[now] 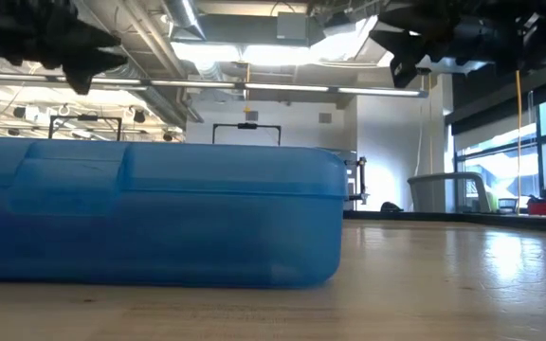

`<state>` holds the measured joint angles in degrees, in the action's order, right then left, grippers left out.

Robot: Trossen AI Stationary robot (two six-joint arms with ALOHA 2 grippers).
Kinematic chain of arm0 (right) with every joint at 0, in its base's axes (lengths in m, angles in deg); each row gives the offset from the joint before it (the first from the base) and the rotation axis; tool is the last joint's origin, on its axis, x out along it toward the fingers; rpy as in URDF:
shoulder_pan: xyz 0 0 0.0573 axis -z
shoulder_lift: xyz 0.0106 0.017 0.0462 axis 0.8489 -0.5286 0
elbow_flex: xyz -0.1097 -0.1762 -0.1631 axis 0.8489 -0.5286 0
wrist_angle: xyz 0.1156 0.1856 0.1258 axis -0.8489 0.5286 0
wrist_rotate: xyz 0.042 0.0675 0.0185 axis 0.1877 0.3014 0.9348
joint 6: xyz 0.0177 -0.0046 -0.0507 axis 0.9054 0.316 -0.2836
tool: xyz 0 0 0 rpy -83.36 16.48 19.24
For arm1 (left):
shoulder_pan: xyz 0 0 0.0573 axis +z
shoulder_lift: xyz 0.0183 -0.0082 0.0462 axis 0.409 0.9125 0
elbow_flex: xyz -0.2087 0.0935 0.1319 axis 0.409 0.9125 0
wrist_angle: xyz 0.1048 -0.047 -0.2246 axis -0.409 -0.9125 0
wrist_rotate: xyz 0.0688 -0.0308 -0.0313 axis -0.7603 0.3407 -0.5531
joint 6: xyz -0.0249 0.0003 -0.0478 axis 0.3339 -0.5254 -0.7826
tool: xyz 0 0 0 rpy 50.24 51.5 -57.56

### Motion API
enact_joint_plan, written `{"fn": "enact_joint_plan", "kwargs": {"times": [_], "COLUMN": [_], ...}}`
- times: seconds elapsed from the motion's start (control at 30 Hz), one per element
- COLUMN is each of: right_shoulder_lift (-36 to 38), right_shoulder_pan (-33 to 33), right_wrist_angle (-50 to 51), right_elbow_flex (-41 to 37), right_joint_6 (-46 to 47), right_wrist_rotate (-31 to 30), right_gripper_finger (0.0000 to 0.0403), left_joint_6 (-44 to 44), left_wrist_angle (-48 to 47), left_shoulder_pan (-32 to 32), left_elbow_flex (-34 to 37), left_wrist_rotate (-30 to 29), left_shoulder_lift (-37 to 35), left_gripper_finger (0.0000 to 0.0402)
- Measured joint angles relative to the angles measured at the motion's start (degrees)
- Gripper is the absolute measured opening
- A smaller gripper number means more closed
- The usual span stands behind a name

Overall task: Pick & place school supplies into a supply box
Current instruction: Return to Home Position

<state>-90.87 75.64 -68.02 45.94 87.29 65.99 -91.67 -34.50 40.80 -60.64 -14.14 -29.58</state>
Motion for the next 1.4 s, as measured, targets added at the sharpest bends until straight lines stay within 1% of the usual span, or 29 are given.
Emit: {"fn": "enact_joint_plan", "kwargs": {"times": [0.07, 0.13, 0.37, 0.47, 0.67, 0.77, 0.93, 1.03, 1.2, 1.3, 1.4], "right_shoulder_lift": [0.0, 0.0, 0.2, 0.22, 1.47, 3.43, 8.04, 10.48, 12.59, 15.19, 19.99], "right_shoulder_pan": [0.78, 1.07, 1.04, 1.03, 1.68, 2.82, 4.82, 5.63, 7.33, 9.45, 11.75], "right_wrist_angle": [-0.18, -0.16, -1.62, -5.67, -21.09, -24.64, -28.82, -26.86, -26.05, -24.08, -21.14], "right_elbow_flex": [0.0, 0.0, -0.84, -4.73, -13.07, -17.18, -23.2, -23.47, -23.54, -23.56, -23.56], "right_joint_6": [1.01, 1.25, 0.5, 1.37, 5.37, 7.31, 10.43, 11.06, 9.74, 11.0, 11.56], "right_wrist_rotate": [-0.02, -0.02, -1.75, -3.61, -3.92, -3.98, -4.23, -5.47, -5.11, -2.34, -0.44], "right_gripper_finger": [0.0126, 0.0126, 0.0126, 0.0126, 0.0126, 0.0126, 0.0126, 0.0126, 0.0126, 0.0126, 0.0126], "left_joint_6": [0.65, 0.01, -0.35, -1.65, -0.01, 1.8, 1.83, 1.84, 1.84, 1.84, 1.84], "left_wrist_angle": [1.45, 0.05, 13.6, 15.69, 15.77, 15.47, 15.18, 15.52, 15.71, 15.74, 15.74], "left_shoulder_pan": [0.23, 0.35, 0.35, 0.38, 0.38, 0.38, 0.38, 0.36, 0.38, 0.38, 0.38], "left_elbow_flex": [1.26, 2.93, 11.15, 13.44, 13.48, 13.48, 13.48, 13.48, 13.48, 13.48, 13.48], "left_wrist_rotate": [0.24, 0.2, -0.85, -0.88, -2.11, -3.84, -5.94, -5.94, -6.23, -6.29, -6.34], "left_shoulder_lift": [0.91, 0.59, -0.36, -0.36, -0.26, -0.08, -0.06, -0.03, -0.03, -0.03, -0.03], "left_gripper_finger": [0.0166, 0.0166, 0.0162, 0.0163, 0.0166, 0.0163, 0.0162, 0.0165, 0.0165, 0.0163, 0.0162]}}
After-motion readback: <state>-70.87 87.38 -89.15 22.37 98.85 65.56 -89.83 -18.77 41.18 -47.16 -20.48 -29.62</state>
